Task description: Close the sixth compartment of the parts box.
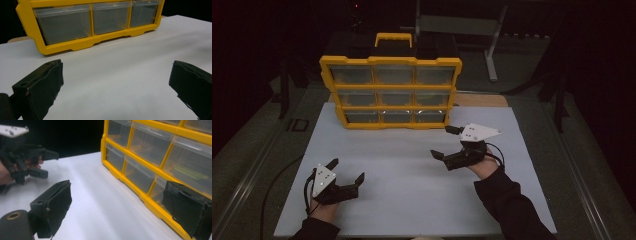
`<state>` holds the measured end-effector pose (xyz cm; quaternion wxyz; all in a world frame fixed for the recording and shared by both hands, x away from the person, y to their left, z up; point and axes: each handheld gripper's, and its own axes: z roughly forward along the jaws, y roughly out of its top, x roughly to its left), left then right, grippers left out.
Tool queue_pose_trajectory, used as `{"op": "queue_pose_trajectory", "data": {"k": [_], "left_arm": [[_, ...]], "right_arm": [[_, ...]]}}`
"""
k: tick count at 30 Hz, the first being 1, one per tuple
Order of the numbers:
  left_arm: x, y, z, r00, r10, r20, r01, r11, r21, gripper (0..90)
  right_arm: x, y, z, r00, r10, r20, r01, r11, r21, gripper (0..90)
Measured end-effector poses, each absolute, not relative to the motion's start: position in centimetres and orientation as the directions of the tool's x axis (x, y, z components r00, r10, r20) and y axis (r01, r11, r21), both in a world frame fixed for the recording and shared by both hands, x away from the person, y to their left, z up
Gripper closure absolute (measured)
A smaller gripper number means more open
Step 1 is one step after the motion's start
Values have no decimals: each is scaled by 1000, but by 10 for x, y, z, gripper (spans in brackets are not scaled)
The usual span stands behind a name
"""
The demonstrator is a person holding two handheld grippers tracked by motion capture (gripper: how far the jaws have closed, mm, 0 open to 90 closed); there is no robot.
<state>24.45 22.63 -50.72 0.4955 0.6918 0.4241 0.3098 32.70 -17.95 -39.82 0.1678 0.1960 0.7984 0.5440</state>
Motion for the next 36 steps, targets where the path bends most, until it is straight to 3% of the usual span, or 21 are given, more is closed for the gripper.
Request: {"op": "queue_pose_trajectory", "data": {"k": [36], "left_arm": [[245,226,-508,455,891,12,286,-158,945,3]], "right_arm": [[290,-272,-467,-809,587,19,239,301,923,87]]}}
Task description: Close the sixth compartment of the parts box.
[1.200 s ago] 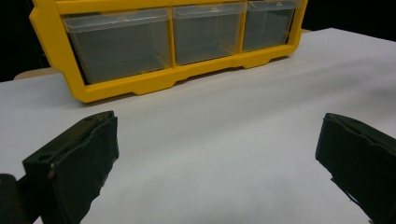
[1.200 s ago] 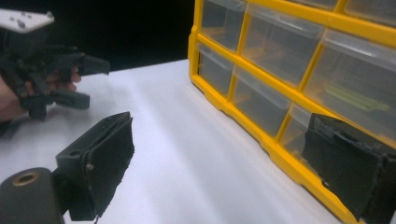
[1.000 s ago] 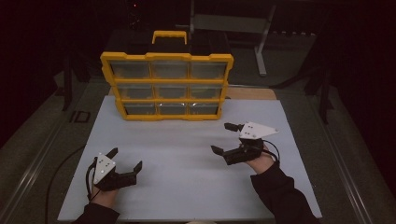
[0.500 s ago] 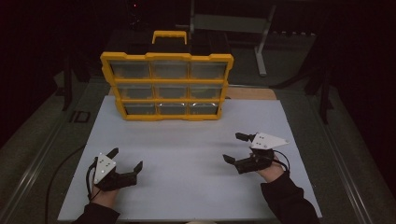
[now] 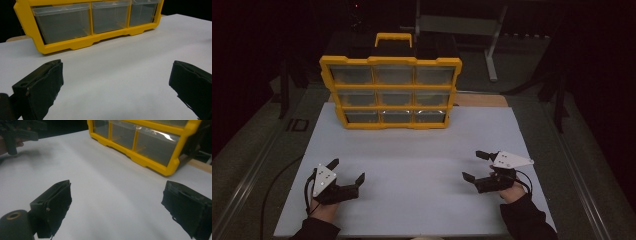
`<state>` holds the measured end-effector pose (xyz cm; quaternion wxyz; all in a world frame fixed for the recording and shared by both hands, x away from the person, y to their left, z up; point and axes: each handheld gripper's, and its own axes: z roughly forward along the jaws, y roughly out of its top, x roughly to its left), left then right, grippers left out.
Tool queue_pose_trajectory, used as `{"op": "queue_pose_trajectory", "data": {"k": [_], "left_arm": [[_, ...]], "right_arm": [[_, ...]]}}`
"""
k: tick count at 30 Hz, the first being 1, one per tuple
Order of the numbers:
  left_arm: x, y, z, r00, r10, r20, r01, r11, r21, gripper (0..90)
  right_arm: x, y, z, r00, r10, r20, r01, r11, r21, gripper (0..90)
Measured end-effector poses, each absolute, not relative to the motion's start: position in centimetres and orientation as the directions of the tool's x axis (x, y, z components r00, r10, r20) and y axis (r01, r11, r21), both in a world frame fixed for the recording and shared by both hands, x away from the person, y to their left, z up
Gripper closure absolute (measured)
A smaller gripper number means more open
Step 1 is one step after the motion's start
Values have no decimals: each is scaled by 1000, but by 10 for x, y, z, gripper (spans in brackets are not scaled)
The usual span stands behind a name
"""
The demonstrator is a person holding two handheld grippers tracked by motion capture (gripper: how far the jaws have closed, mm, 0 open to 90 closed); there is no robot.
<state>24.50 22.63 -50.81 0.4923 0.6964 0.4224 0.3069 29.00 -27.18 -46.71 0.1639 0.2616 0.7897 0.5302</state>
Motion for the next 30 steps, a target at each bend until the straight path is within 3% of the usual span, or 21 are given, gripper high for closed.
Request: {"op": "queue_pose_trajectory", "data": {"k": [21,30], "left_arm": [[246,226,-510,460,888,9,294,-162,942,3],[246,225,-511,465,885,10,298,-168,940,3]], "right_arm": [[287,-299,-490,-730,683,27,371,362,855,87],[289,-300,-496,-713,700,39,380,339,861,87]]}}
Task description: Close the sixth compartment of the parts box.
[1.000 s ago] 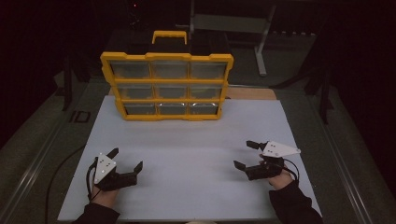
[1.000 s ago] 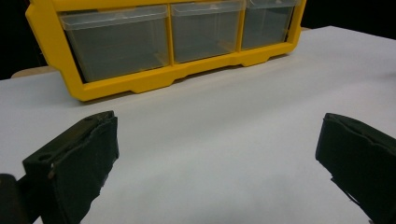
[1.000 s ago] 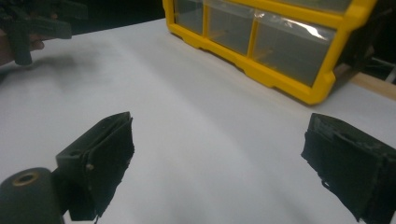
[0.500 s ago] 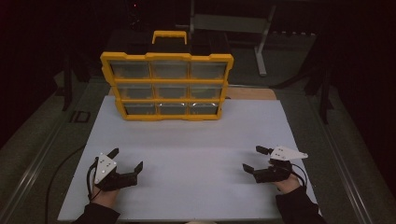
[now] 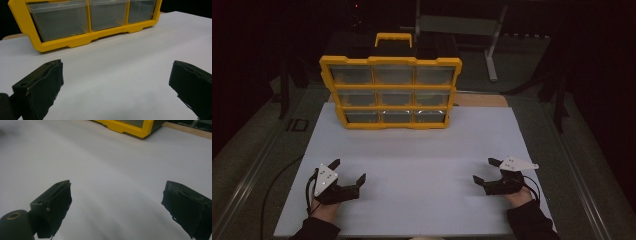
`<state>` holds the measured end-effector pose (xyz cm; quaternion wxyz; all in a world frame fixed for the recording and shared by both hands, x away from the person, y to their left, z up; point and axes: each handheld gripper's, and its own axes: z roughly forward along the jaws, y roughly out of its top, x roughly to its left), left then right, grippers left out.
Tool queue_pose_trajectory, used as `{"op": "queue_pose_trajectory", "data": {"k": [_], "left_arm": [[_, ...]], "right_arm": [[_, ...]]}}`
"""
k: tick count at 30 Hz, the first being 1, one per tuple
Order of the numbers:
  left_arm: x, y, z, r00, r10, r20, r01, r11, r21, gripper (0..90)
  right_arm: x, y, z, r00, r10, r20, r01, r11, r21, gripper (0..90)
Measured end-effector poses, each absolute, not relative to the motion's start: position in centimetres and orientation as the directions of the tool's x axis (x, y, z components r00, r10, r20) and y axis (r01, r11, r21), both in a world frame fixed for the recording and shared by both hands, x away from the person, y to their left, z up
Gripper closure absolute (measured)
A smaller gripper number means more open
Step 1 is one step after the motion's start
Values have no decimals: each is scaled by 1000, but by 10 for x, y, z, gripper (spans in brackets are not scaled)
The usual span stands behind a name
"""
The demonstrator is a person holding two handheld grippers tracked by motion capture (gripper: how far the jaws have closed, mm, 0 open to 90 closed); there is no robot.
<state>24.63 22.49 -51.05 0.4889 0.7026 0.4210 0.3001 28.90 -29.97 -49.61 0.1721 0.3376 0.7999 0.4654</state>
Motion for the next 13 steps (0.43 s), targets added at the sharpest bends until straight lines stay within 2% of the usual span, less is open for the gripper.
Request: {"op": "queue_pose_trajectory", "data": {"k": [13], "left_arm": [[246,226,-511,464,886,4,300,-162,940,3]], "right_arm": [[291,-297,-500,-715,698,23,378,359,853,87]]}}
